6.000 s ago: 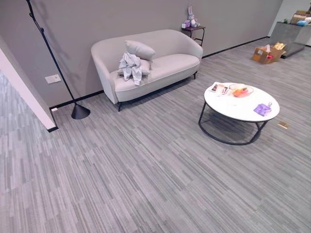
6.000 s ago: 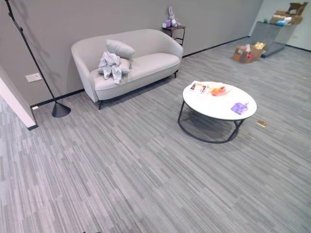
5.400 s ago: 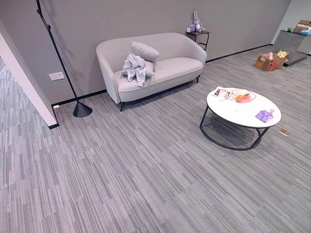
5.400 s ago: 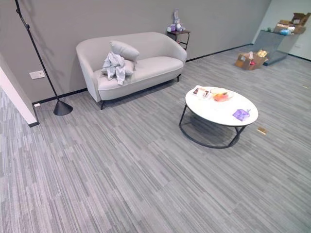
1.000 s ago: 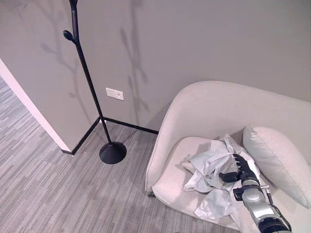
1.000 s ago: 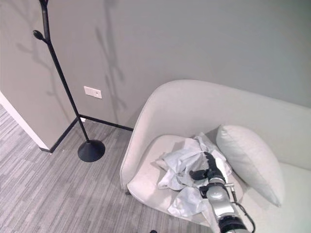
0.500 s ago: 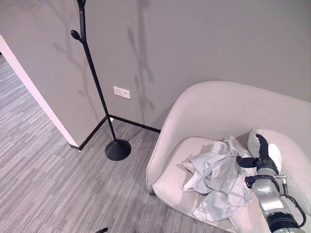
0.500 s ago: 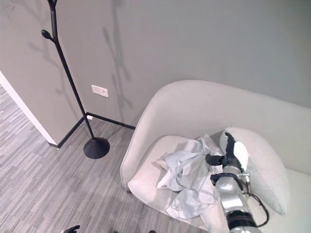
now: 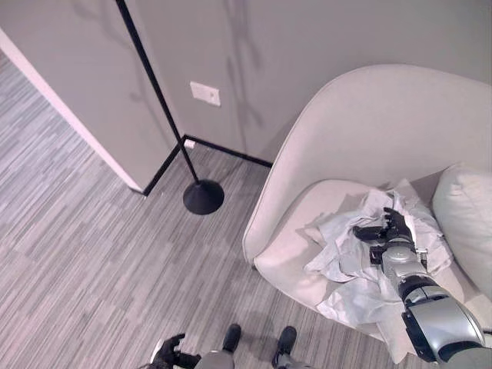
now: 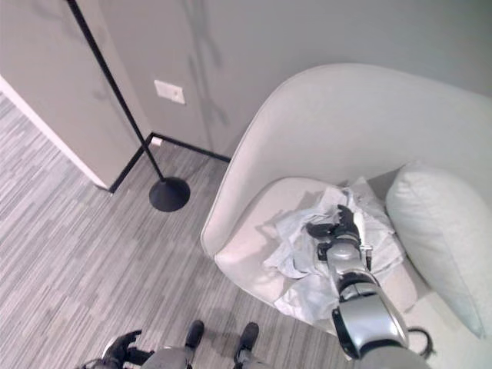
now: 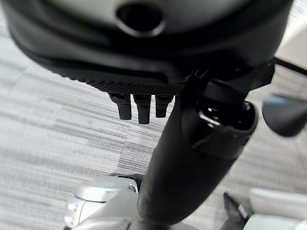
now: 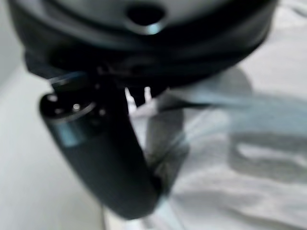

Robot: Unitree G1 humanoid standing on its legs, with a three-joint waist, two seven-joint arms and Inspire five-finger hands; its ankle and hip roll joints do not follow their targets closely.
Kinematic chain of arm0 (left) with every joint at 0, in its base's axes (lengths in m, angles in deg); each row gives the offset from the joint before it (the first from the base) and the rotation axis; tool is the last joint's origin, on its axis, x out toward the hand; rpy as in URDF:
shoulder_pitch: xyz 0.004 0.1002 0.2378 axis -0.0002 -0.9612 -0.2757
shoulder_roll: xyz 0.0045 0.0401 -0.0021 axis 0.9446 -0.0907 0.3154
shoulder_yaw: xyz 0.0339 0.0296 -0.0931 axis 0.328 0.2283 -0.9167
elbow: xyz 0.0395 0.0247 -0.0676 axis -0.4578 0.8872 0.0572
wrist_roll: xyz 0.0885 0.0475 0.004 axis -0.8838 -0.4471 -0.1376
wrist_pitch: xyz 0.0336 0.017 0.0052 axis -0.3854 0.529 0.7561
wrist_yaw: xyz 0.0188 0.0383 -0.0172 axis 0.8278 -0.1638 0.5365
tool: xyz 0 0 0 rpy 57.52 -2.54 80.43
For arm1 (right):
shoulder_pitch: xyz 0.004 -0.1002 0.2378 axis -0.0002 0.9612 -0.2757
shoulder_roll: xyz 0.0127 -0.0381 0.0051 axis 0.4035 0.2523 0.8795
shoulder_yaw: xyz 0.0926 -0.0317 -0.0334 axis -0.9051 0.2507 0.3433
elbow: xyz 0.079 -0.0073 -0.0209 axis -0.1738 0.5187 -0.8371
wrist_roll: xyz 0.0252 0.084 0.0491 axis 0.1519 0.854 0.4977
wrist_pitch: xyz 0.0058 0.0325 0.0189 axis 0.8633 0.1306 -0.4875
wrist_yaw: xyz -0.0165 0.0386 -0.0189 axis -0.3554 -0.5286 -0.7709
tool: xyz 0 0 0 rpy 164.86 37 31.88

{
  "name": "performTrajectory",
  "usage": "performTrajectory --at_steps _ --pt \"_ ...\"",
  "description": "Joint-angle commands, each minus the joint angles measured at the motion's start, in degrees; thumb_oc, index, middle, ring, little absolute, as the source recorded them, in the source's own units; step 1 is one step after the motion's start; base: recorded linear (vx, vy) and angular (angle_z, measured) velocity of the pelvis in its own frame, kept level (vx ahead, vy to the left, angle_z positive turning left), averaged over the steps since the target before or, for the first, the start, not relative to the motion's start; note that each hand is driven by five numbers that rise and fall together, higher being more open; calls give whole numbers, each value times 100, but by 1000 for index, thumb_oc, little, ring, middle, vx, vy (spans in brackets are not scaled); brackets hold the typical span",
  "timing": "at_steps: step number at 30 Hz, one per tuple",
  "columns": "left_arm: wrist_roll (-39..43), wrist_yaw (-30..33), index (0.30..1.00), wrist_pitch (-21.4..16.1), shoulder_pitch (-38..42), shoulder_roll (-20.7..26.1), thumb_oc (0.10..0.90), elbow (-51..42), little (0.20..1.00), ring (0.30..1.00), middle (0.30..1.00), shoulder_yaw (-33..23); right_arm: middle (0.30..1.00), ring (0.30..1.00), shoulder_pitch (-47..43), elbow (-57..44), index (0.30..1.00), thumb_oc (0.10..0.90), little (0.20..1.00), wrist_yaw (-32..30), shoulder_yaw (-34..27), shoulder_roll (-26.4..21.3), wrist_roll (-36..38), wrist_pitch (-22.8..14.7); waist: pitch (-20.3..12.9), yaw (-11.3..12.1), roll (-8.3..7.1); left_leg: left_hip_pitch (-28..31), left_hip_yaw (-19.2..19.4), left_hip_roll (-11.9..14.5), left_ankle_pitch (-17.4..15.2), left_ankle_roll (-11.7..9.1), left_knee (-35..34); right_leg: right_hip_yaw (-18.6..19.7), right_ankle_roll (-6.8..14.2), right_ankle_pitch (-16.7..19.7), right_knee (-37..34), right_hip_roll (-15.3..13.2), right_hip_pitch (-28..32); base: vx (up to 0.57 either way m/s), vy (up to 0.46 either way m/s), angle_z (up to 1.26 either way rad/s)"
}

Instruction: Hang the clothes on the sofa on the clothes rack.

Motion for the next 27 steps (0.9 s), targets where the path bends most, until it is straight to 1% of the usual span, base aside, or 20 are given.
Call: performTrajectory --at_steps 1,5,6,10,13,14,16,17,18,20,23,26,27 --pt "-258 -40 900 -135 29 -96 800 232 900 900 900 230 300 300 289 -608 300 400 300 455 238 64 -78 -96 -458 41 -170 18 349 376 -6 -270 -82 233 425 -585 40 -101 391 8 -2 -4" --pt "-361 -7 900 -129 16 -92 800 229 900 900 900 202 300 300 401 -944 300 400 300 436 332 59 -333 -107 -468 -2 -179 78 378 388 -18 -272 -82 260 415 -609 40 -90 441 4 0 -1" --pt "-412 4 900 -119 -7 -108 800 237 900 900 900 179 300 300 471 -1171 300 400 300 411 391 -10 -589 -97 -485 -29 -193 139 408 394 -39 -273 -82 274 415 -621 40 -82 492 0 0 0" --pt "-511 81 900 -119 -24 -127 800 198 900 900 900 115 300 300 599 -1592 300 400 300 279 403 -124 -966 -106 -515 -78 -225 250 465 417 -78 -273 -82 322 420 -635 40 -89 574 0 0 0" --pt "-531 137 900 -138 -26 -130 800 147 900 900 900 64 300 300 687 -2053 300 400 300 192 303 -250 -1064 -137 -546 -107 -238 333 519 422 -120 -259 -82 364 423 -641 40 -90 637 -17 8 -14" --pt "-532 138 900 -137 -28 -130 800 147 900 900 900 67 300 300 695 -2063 300 400 300 192 298 -253 -1066 -131 -543 -102 -237 339 522 422 -122 -259 -82 367 423 -641 40 -90 641 -26 15 -22" --pt "-483 173 900 -144 -20 -143 800 73 900 900 900 -2 300 300 783 -2680 300 400 300 137 195 -370 -1141 -165 -589 -146 -244 415 567 429 -162 -245 -82 418 428 -640 40 -99 689 -32 12 -11" --pt "-483 173 900 -142 -22 -143 800 72 900 900 900 1 300 300 791 -2692 300 400 300 137 189 -372 -1143 -158 -584 -141 -243 423 570 430 -164 -245 -82 420 428 -641 40 -98 695 -22 10 -7" --pt "-454 177 900 -156 -27 -149 800 18 900 900 900 -20 300 300 829 -2910 300 400 300 107 135 -410 -1159 -180 -595 -150 -241 443 580 428 -173 -239 -82 431 429 -643 40 -102 714 -34 16 -10" --pt "-349 252 900 -201 -19 -151 800 -183 900 900 900 -113 300 300 881 -3797 300 400 300 -14 -50 -494 -1105 -299 -659 -193 -236 528 630 417 -218 -223 -82 482 431 -647 40 -114 780 -45 21 -13" --pt "-173 320 900 -270 -24 -114 800 -547 900 900 900 -241 300 300 1011 -4690 300 400 300 -74 -278 -511 -981 -439 -724 -215 -224 603 665 407 -257 -201 -82 521 430 -657 40 -124 845 -30 16 -14" --pt "41 414 900 -365 -92 19 800 -1360 900 900 900 -327 300 300 1037 -5559 300 400 300 -206 -474 -493 -945 -563 -783 -201 -209 664 686 392 -278 -185 -82 548 433 -648 40 -140 898 -31 16 -4" --pt "122 424 900 -427 -179 135 800 -1993 900 900 900 -345 300 300 938 -5979 300 400 300 -284 -559 -495 -962 -626 -820 -188 -199 698 690 384 -296 -169 -82 568 435 -642 40 -146 921 -44 17 0"
